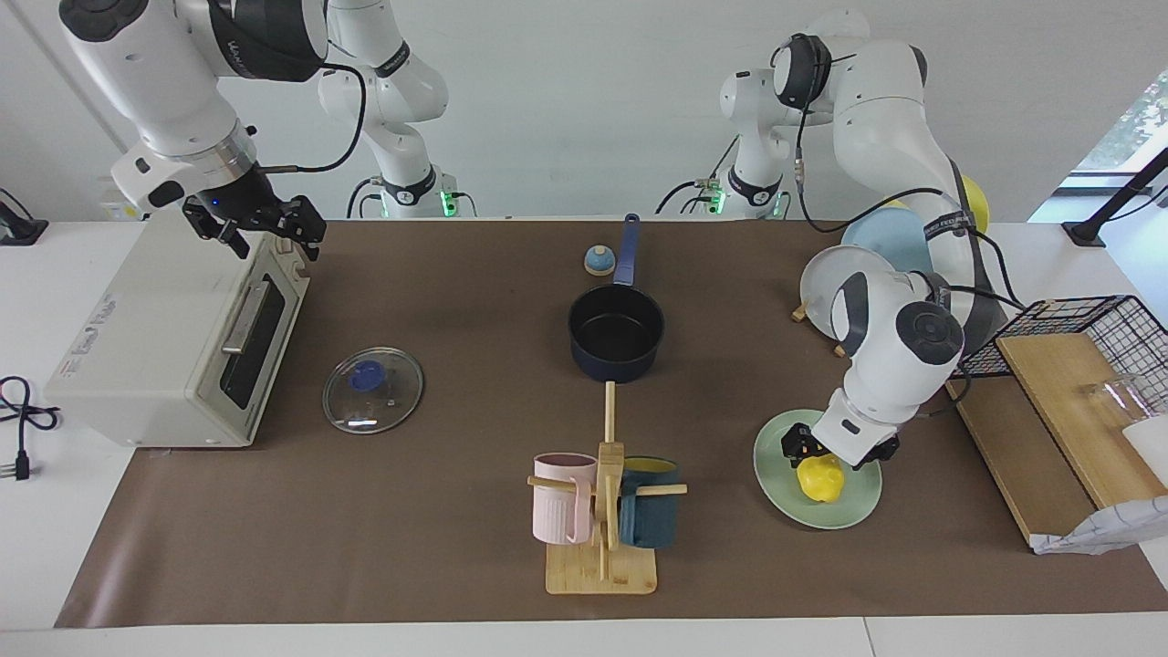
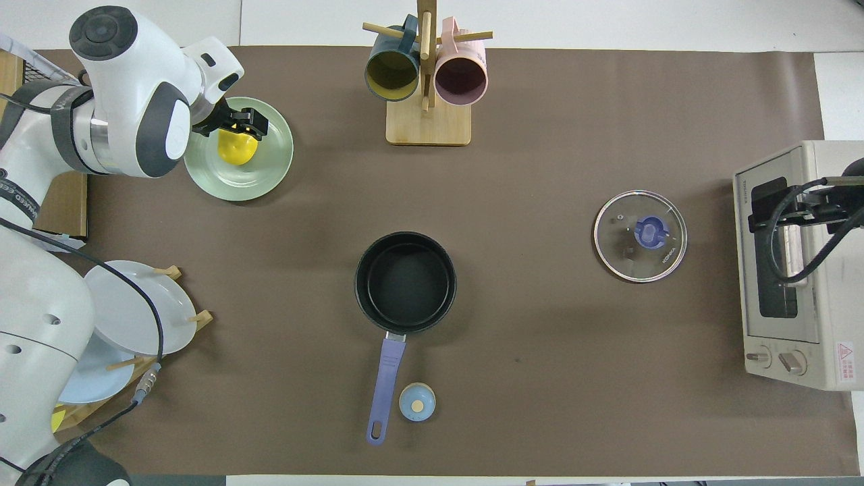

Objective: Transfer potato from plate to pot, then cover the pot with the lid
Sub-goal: 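Lower the left gripper over the yellow potato and close on it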

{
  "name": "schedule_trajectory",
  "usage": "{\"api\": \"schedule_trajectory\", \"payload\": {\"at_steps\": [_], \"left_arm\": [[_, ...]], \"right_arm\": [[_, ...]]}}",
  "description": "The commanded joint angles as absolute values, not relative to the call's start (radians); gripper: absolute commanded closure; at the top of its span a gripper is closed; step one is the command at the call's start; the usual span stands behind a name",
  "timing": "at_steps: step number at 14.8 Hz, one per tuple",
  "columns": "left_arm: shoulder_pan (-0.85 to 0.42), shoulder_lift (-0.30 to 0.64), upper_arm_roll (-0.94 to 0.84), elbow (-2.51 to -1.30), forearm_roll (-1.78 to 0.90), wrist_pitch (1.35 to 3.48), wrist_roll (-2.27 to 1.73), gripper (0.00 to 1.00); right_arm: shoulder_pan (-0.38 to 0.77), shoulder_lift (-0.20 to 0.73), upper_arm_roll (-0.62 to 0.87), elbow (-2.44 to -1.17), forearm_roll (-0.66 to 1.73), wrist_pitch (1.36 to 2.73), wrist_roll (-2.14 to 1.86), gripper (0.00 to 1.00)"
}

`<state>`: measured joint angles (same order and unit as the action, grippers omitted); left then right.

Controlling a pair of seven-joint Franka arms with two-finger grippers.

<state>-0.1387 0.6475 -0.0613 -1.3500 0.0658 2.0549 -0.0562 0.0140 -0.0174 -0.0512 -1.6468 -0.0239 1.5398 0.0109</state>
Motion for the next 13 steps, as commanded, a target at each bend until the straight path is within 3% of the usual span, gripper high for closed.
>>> {"api": "schedule_trajectory", "payload": {"at_steps": [1, 13], "left_arm": [[-0.14, 0.647, -0.055, -1.38, 0.092, 2.109, -0.046, 0.0], [-0.137, 0.641, -0.054, -1.45, 0.091, 2.2, -0.048, 0.0]], "right_arm": [[-0.005, -0.031, -0.04, -1.658, -0.012, 1.543, 0.018, 0.0], [-0.005, -0.029, -0.04, -1.658, -0.012, 1.543, 0.018, 0.0]]}}
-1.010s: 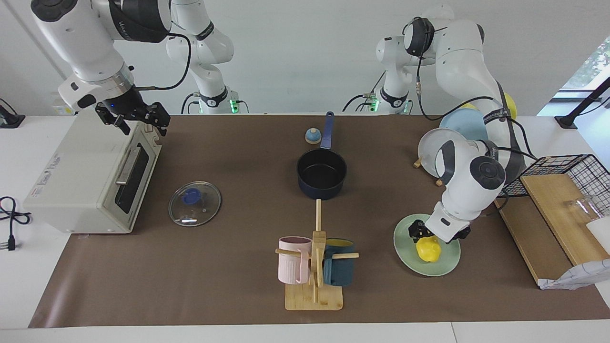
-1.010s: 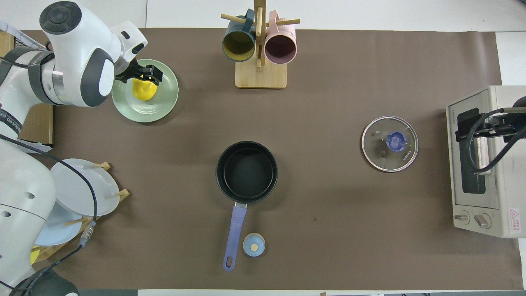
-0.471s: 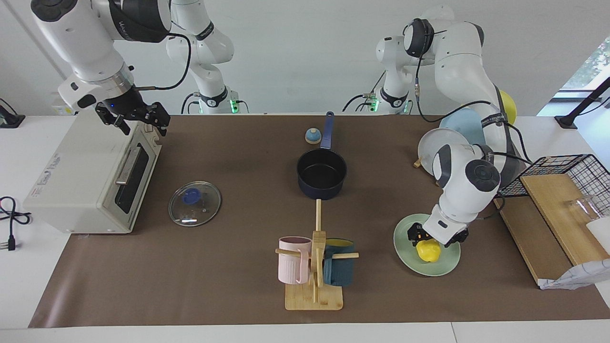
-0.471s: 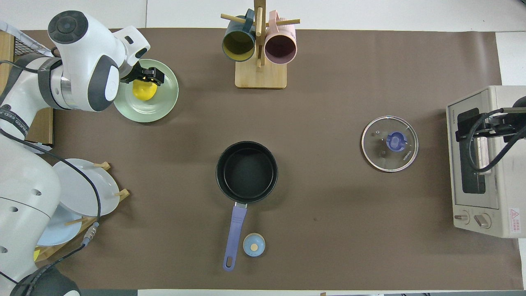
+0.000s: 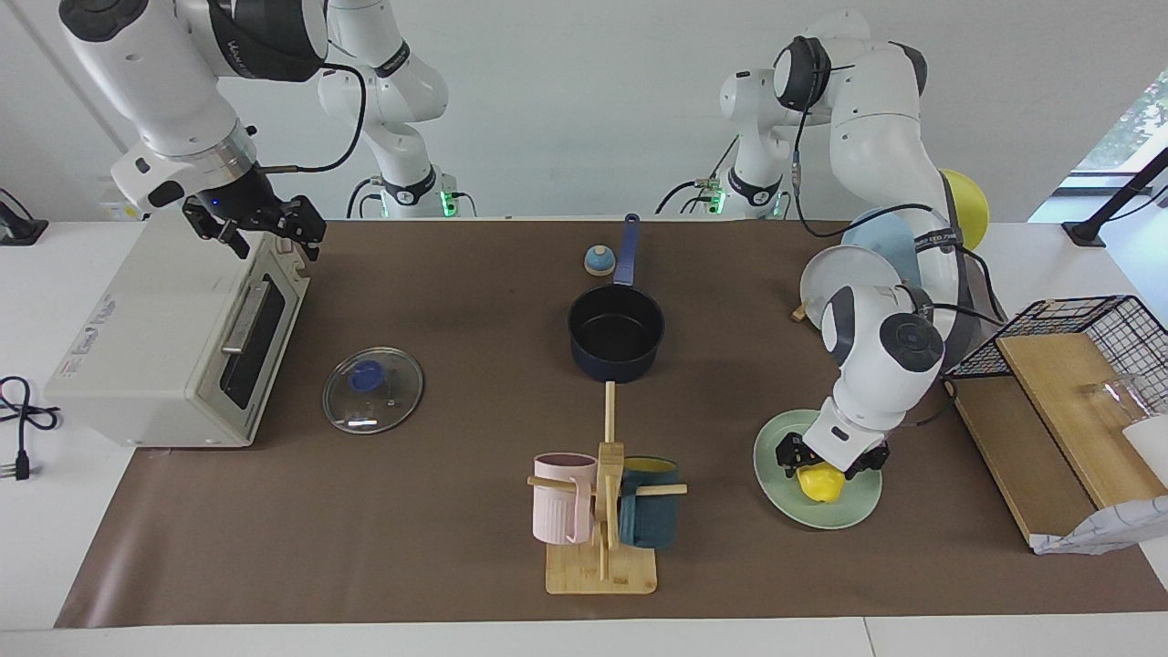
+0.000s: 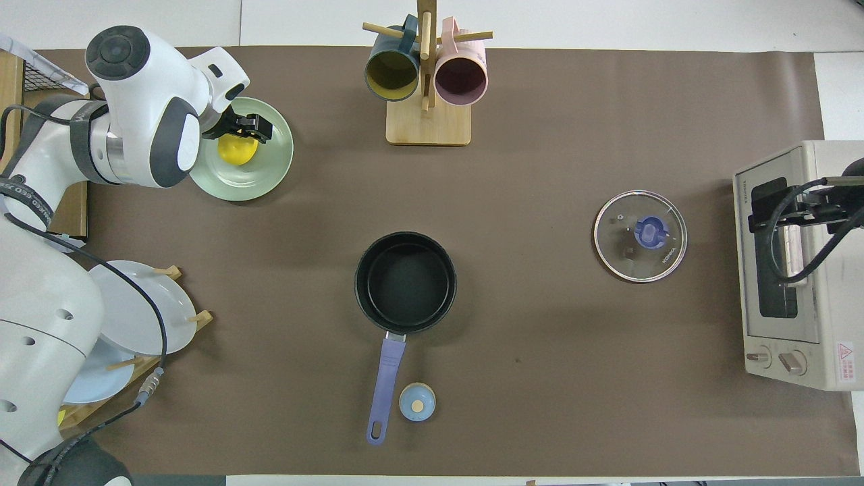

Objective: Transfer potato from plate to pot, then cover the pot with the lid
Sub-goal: 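Lower the left gripper over the yellow potato and close on it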

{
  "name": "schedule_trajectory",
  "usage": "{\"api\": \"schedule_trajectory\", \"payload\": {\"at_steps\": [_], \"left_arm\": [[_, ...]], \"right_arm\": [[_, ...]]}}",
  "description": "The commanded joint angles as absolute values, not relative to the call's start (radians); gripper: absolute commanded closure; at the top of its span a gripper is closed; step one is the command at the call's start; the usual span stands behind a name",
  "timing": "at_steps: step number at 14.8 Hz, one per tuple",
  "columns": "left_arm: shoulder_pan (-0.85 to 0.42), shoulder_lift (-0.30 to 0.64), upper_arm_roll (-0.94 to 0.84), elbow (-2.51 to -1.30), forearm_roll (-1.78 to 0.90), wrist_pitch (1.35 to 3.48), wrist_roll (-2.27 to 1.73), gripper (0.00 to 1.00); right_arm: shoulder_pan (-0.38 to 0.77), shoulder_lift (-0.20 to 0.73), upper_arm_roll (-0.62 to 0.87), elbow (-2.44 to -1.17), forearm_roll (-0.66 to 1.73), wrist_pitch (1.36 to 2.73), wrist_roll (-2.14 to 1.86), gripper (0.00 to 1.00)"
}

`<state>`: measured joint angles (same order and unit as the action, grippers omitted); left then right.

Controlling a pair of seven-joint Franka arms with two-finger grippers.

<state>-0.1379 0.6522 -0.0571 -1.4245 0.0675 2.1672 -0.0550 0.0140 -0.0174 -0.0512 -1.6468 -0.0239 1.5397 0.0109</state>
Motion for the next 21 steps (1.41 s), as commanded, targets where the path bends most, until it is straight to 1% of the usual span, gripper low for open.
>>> {"api": "schedule_trajectory", "payload": {"at_steps": [1, 6, 7, 8, 9, 11, 12, 14, 15, 16, 17, 19, 20, 21], "left_arm": [[-0.137, 0.641, -0.054, -1.457, 0.091, 2.207, -0.048, 0.0], [-0.137, 0.637, -0.051, -1.47, 0.091, 2.21, -0.048, 0.0], [-0.137, 0.637, -0.051, -1.47, 0.091, 2.21, -0.046, 0.06], [-0.137, 0.637, -0.051, -1.47, 0.091, 2.209, -0.046, 0.2], [-0.137, 0.637, -0.051, -1.465, 0.091, 2.207, -0.046, 0.4], [-0.137, 0.637, -0.051, -1.462, 0.087, 2.207, -0.051, 0.96], [-0.135, 0.637, -0.051, -1.456, 0.084, 2.201, -0.054, 1.0], [-0.135, 0.629, -0.051, -1.44, 0.078, 2.188, -0.055, 1.0], [-0.137, 0.603, -0.049, -1.44, 0.074, 2.153, -0.057, 1.0], [-0.137, 0.559, -0.051, -1.442, 0.052, 2.108, -0.057, 1.0], [-0.138, 0.49, -0.049, -1.454, 0.013, 2.036, -0.063, 1.0], [-0.149, 0.386, -0.052, -1.463, -0.029, 1.888, -0.139, 1.0], [-0.159, 0.333, -0.058, -1.471, -0.032, 1.829, -0.196, 1.0], [-0.201, 0.287, -0.058, -1.492, -0.034, 1.777, -0.256, 1.0]], "right_arm": [[-0.005, -0.029, -0.04, -1.658, -0.012, 1.543, 0.018, 0.0], [-0.005, -0.031, -0.038, -1.658, -0.012, 1.543, 0.018, 0.0], [-0.005, -0.031, -0.04, -1.658, -0.012, 1.543, 0.018, 0.0], [-0.005, -0.031, -0.04, -1.658, -0.012, 1.543, 0.018, 0.0], [-0.005, -0.029, -0.04, -1.658, -0.012, 1.543, 0.018, 0.0], [-0.005, -0.031, -0.04, -1.658, -0.012, 1.543, 0.018, 0.0], [-0.005, -0.031, -0.038, -1.658, -0.012, 1.543, 0.018, 0.0], [-0.005, -0.031, -0.038, -1.658, -0.012, 1.543, 0.018, 0.0], [-0.005, -0.031, -0.04, -1.658, -0.012, 1.543, 0.018, 0.0], [-0.005, -0.031, -0.038, -1.658, -0.012, 1.543, 0.018, 0.0], [-0.005, -0.031, -0.04, -1.658, -0.012, 1.543, 0.018, 0.0], [-0.005, -0.031, -0.04, -1.658, -0.012, 1.543, 0.018, 0.0], [-0.005, -0.031, -0.038, -1.658, -0.012, 1.543, 0.018, 0.0], [-0.005, -0.029, -0.04, -1.658, -0.012, 1.545, 0.018, 0.0]]}}
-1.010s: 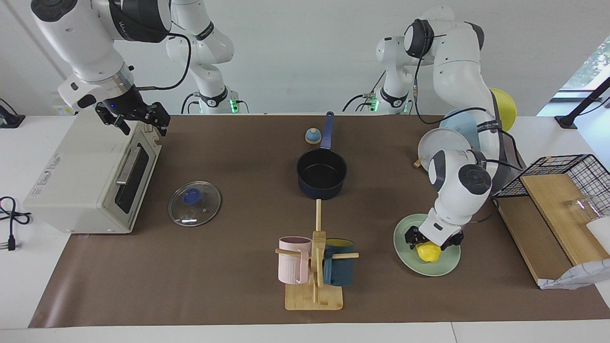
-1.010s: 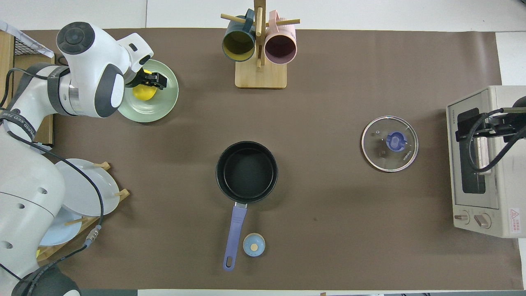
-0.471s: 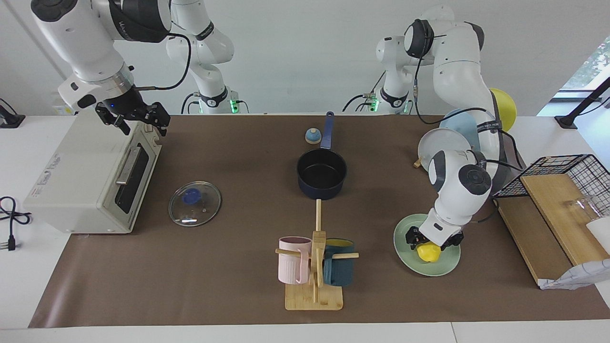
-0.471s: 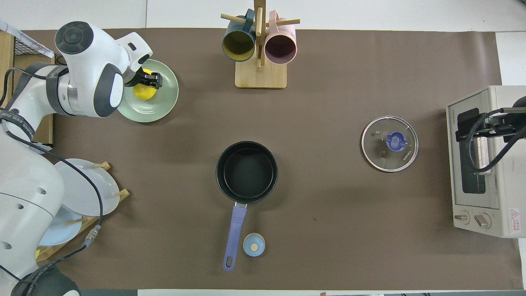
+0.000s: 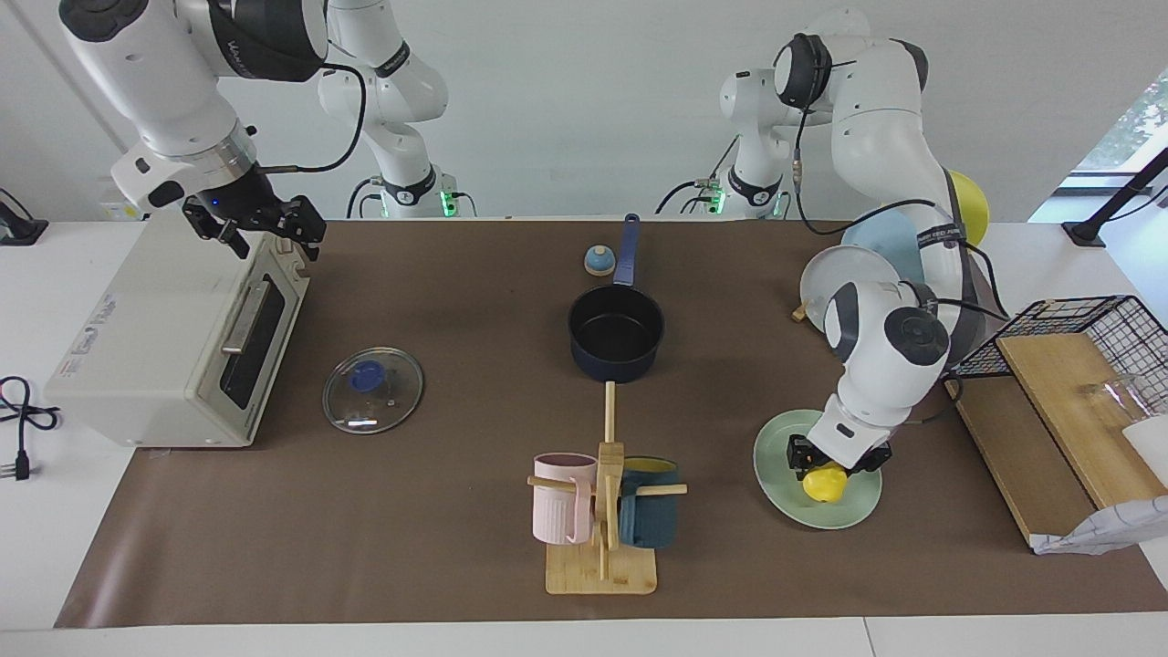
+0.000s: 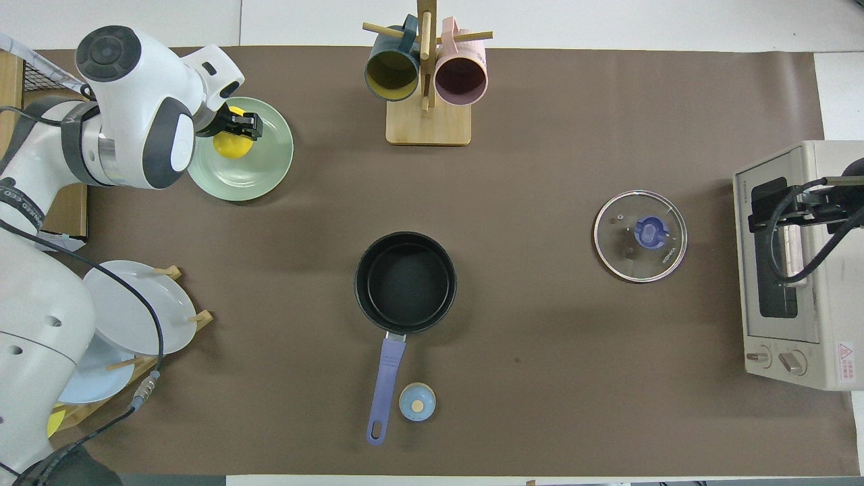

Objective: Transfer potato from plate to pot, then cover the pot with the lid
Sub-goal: 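Lift the potato with the left gripper and carry it over the saucepan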

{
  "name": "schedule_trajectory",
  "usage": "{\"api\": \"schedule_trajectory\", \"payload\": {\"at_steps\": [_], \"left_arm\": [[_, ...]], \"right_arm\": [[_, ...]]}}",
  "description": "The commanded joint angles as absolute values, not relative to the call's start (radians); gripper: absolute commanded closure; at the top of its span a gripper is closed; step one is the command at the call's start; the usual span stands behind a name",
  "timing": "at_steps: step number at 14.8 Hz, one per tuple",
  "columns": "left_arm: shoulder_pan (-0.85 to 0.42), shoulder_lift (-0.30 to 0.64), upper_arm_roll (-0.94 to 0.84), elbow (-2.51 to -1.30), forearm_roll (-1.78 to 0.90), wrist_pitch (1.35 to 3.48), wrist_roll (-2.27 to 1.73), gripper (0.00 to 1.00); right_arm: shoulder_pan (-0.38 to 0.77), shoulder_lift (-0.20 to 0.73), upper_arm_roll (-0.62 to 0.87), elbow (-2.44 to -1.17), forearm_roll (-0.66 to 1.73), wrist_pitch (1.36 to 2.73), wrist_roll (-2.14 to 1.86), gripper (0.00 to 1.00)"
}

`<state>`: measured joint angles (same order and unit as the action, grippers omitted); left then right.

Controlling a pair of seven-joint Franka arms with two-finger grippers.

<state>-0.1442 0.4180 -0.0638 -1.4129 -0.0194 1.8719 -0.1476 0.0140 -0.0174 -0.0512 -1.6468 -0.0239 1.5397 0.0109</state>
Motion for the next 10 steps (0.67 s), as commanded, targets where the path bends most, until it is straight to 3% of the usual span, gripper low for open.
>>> {"api": "schedule_trajectory", "payload": {"at_steps": [1, 5, 8, 10], "left_arm": [[-0.228, 0.237, -0.058, -1.524, -0.034, 1.748, -0.317, 1.0], [-0.386, 0.039, -0.058, -1.741, -0.103, 1.767, -0.51, 1.0], [-0.524, -0.014, -0.058, -1.909, -0.103, 1.99, -0.661, 1.0], [-0.607, 0.035, -0.057, -1.979, -0.103, 2.153, -0.734, 1.0]], "right_arm": [[-0.005, -0.031, -0.04, -1.658, -0.012, 1.543, 0.018, 0.0], [-0.005, -0.031, -0.04, -1.658, -0.012, 1.543, 0.018, 0.0], [-0.005, -0.031, -0.04, -1.658, -0.012, 1.543, 0.018, 0.0], [-0.005, -0.031, -0.04, -1.658, -0.012, 1.543, 0.018, 0.0]]}}
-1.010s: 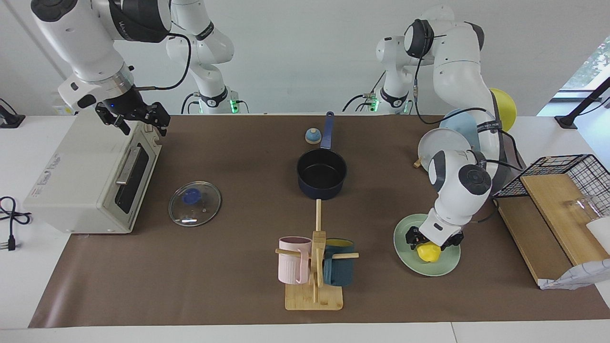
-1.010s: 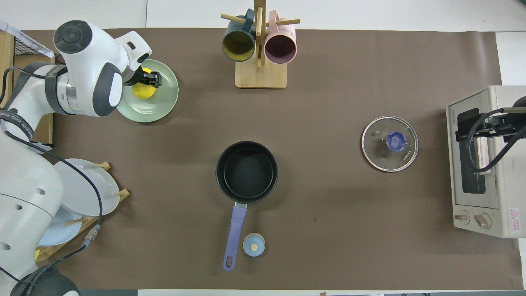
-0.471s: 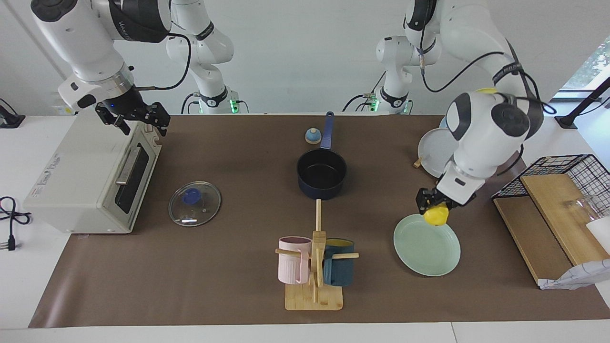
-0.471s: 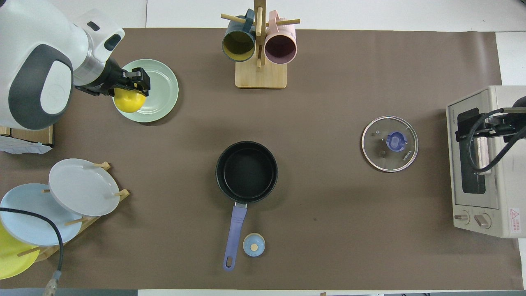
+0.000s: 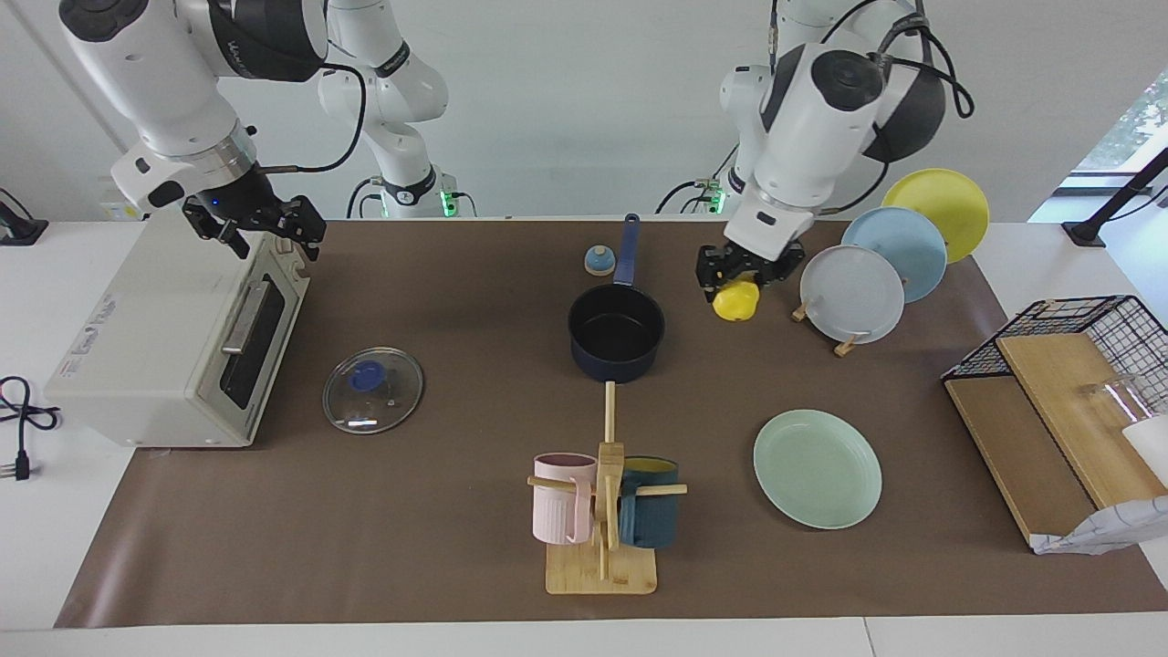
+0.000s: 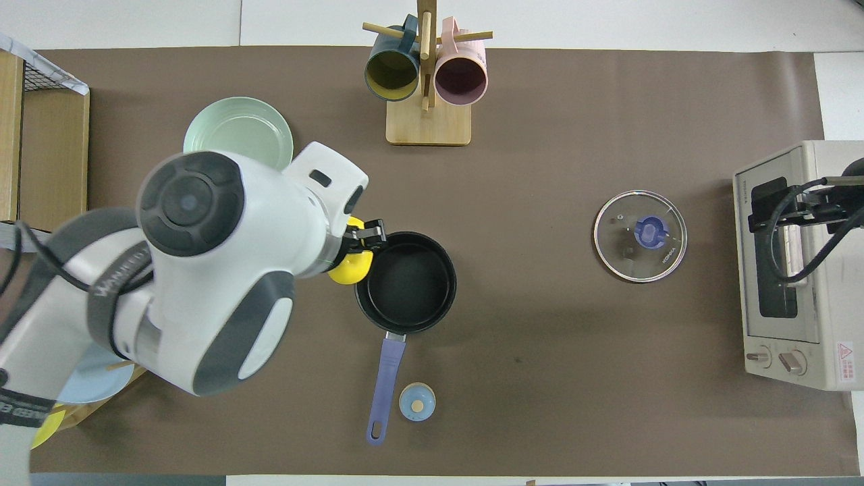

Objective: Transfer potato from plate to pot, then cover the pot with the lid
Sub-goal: 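Lift the potato with the left gripper and carry it over the saucepan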

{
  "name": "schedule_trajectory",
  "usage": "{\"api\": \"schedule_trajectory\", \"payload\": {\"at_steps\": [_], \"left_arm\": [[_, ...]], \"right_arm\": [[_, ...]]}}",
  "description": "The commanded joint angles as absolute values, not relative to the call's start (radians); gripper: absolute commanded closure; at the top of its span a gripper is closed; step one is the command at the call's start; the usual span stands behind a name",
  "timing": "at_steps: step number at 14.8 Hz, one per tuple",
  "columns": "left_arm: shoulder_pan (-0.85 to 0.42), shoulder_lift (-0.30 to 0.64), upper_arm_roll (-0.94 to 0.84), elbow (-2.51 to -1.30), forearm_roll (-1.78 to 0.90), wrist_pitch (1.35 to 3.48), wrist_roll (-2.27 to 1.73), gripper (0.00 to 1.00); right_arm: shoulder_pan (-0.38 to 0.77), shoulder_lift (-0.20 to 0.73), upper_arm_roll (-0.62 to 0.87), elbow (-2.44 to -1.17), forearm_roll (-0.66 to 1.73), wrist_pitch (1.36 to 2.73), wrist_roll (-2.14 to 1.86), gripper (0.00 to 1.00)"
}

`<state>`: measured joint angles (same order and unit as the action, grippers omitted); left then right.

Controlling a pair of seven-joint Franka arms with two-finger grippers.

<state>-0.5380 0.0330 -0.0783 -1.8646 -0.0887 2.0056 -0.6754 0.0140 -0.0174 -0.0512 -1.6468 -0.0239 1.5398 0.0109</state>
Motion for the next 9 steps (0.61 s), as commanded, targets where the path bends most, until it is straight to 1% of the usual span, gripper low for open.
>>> {"api": "schedule_trajectory", "payload": {"at_steps": [1, 2, 3, 9], "left_arm": [[-0.632, 0.073, -0.055, -1.986, -0.103, 2.196, -0.753, 1.0], [-0.646, 0.101, -0.055, -1.994, -0.103, 2.235, -0.768, 1.0], [-0.655, 0.109, -0.055, -2.015, -0.101, 2.265, -0.773, 1.0], [-0.692, 0.13, -0.054, -2.109, -0.095, 2.37, -0.784, 1.0]], "right_arm": [[-0.005, -0.031, -0.04, -1.658, -0.012, 1.543, 0.018, 0.0], [-0.005, -0.029, -0.04, -1.658, -0.012, 1.543, 0.018, 0.0], [-0.005, -0.031, -0.038, -1.658, -0.012, 1.543, 0.018, 0.0], [-0.005, -0.031, -0.038, -1.658, -0.012, 1.543, 0.018, 0.0]]}}
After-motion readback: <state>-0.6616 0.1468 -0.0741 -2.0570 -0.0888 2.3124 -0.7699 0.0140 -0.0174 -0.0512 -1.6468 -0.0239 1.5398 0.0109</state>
